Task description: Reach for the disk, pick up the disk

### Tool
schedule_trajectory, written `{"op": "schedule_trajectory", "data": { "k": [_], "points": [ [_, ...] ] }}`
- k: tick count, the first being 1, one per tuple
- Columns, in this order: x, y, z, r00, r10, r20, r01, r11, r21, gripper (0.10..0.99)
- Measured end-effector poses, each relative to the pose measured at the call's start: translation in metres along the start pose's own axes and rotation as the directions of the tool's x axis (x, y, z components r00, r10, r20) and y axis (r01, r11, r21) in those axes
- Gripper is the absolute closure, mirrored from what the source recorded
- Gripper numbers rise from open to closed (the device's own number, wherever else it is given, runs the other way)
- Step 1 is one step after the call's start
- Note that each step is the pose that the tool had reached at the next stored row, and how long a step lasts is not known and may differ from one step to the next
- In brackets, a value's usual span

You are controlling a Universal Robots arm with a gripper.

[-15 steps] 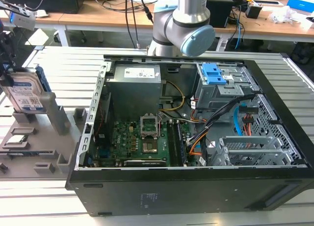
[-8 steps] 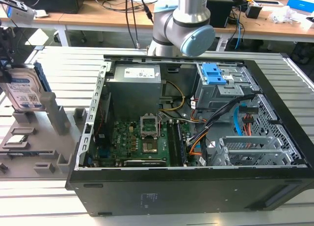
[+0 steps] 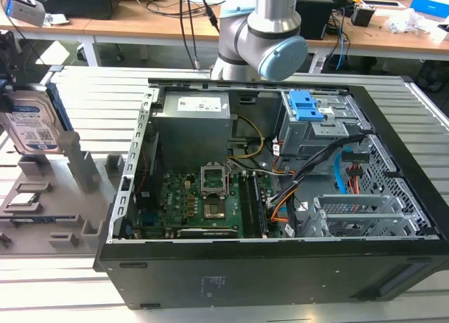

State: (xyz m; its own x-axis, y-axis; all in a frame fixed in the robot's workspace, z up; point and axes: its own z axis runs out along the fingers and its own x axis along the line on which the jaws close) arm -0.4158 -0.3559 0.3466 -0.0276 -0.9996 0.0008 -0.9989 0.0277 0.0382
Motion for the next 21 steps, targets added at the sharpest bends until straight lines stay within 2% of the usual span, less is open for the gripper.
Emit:
{"op": "schedule_trajectory", "data": {
  "k": [10, 21],
  "points": [
    [-0.0001, 0.0003, -0.0203, 1.0, 0.0, 0.0, 0.0, 1.0, 0.0, 0.718],
    [-0.0001, 0.0002, -0.0328, 1.0, 0.0, 0.0, 0.0, 1.0, 0.0, 0.718]
  ]
}}
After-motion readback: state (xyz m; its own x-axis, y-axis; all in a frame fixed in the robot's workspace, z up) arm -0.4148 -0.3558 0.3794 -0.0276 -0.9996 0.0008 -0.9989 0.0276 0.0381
